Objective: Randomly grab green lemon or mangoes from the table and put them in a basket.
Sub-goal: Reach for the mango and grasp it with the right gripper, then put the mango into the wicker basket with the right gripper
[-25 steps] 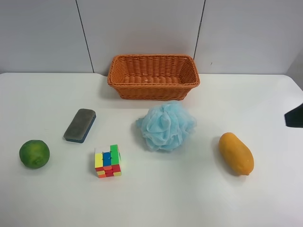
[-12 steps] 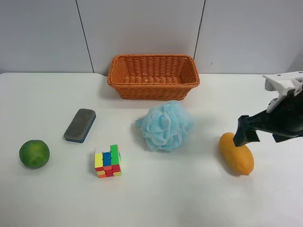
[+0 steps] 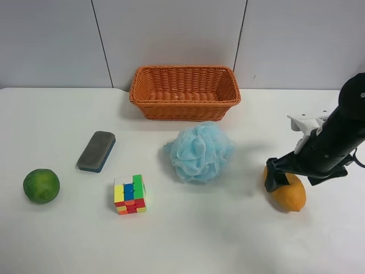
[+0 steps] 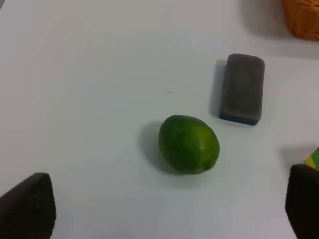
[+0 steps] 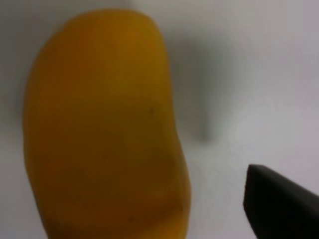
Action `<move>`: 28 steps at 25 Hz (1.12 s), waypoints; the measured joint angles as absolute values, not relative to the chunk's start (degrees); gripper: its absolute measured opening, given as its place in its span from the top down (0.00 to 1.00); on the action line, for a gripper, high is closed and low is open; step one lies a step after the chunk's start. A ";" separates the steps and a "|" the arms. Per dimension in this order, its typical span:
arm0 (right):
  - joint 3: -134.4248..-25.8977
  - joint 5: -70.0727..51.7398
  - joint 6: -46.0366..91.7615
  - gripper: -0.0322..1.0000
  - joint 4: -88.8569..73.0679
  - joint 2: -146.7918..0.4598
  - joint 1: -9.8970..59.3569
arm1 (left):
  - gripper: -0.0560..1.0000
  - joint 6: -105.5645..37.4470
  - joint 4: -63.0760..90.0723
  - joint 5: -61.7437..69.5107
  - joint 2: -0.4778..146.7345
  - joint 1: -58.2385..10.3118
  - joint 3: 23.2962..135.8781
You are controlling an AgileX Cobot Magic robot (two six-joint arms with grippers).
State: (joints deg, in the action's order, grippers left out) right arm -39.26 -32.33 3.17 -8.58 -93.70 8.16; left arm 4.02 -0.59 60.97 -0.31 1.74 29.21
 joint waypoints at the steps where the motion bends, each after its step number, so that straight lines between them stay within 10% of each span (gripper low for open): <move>1: -39.31 -32.16 3.17 0.01 -8.58 -94.56 8.16 | 0.09 4.02 -0.59 60.97 -0.31 1.74 29.21; 9: -39.31 -30.23 3.17 0.03 -8.58 -97.13 8.16 | 0.09 4.02 -0.59 60.97 -0.31 1.74 29.21; 13: -39.31 -29.78 3.17 0.37 -8.58 -97.20 8.19 | 0.09 4.02 -0.59 60.97 -0.31 1.74 29.21; 28: -39.31 -29.64 2.55 0.35 -9.17 -96.50 8.19 | 0.09 4.02 -0.59 60.97 -0.31 1.74 29.21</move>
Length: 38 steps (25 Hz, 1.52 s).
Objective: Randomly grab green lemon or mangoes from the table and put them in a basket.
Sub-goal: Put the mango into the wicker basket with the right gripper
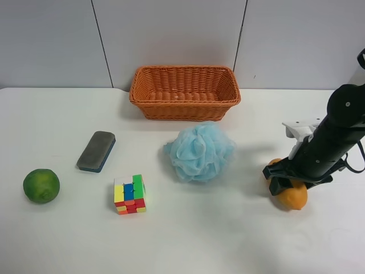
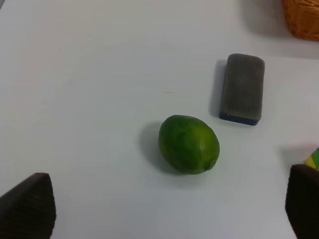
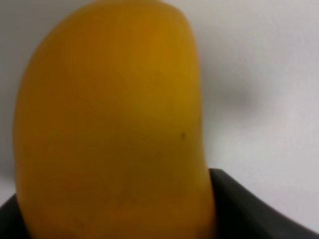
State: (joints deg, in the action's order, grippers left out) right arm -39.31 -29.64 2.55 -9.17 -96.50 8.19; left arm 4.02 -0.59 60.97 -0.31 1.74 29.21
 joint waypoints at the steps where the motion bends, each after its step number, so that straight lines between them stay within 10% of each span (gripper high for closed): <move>1: -39.31 -29.66 2.55 0.35 -9.65 -95.63 8.46 | 0.09 4.02 -0.59 60.97 -0.31 1.74 29.21; 14: -58.48 -28.59 2.65 0.35 -10.74 -87.84 17.14 | 0.09 4.02 -0.59 60.97 -0.31 1.74 29.21; 38: -66.80 19.77 2.65 0.35 -10.74 -116.68 17.21 | 0.09 4.02 -0.59 60.97 -0.31 1.74 29.21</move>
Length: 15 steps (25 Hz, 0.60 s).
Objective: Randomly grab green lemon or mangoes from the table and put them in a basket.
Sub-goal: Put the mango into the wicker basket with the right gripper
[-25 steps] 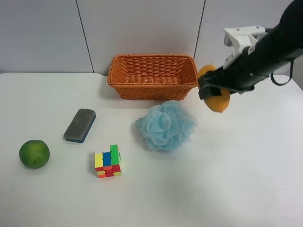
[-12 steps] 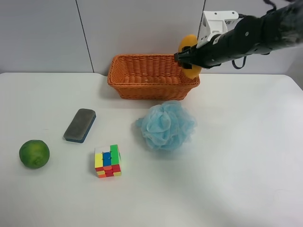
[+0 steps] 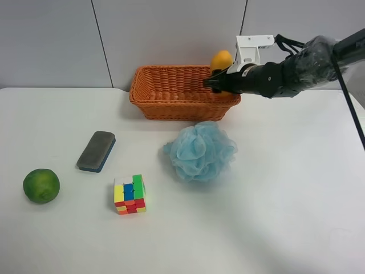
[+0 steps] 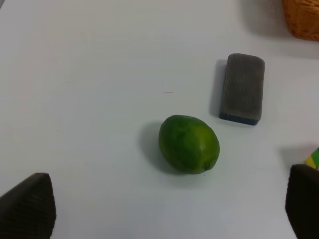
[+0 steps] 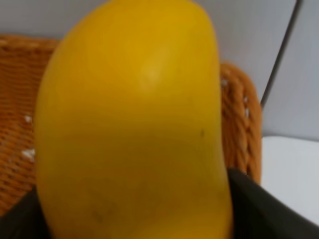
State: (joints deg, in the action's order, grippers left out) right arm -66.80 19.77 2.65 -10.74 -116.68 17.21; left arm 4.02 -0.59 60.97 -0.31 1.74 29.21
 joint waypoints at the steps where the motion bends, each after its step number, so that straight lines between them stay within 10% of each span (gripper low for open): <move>1: -66.82 19.84 2.65 0.35 -10.74 -117.06 17.21 | 0.09 4.02 -0.59 60.97 -0.31 1.74 29.21; 15: -66.82 20.64 0.73 0.35 -10.74 -117.61 17.32 | 0.09 4.02 -0.59 60.97 -0.31 1.74 29.21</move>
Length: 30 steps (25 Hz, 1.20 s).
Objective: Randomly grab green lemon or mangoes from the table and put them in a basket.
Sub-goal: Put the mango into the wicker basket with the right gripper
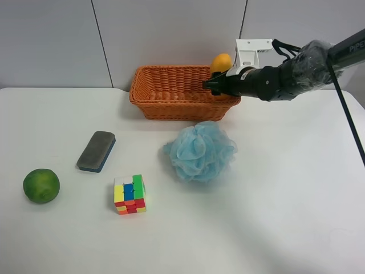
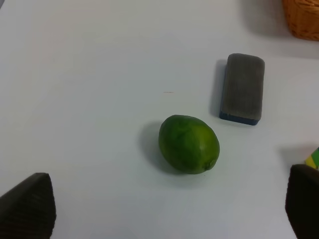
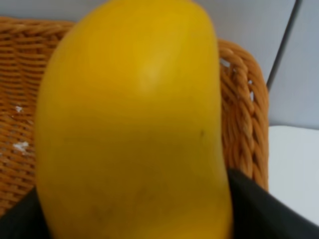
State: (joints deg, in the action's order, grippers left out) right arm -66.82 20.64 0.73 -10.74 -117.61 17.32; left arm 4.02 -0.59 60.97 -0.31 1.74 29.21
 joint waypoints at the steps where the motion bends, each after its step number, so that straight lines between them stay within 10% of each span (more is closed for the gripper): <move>1: -66.82 20.64 0.44 0.35 -10.74 -117.61 17.32 | 0.09 4.02 -0.59 60.97 -0.31 1.74 29.21; 8: -66.87 21.52 0.00 0.04 -10.74 -117.61 17.32 | 0.09 4.02 -0.59 60.97 -0.31 1.74 29.21; 30: -66.99 6.09 3.41 0.03 -7.91 -101.10 17.32 | 0.09 4.02 -0.59 60.97 -0.31 1.74 29.21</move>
State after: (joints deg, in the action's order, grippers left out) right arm -66.99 6.09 3.41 -7.91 -101.10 17.32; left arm 4.02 -0.59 60.97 -0.31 1.74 29.21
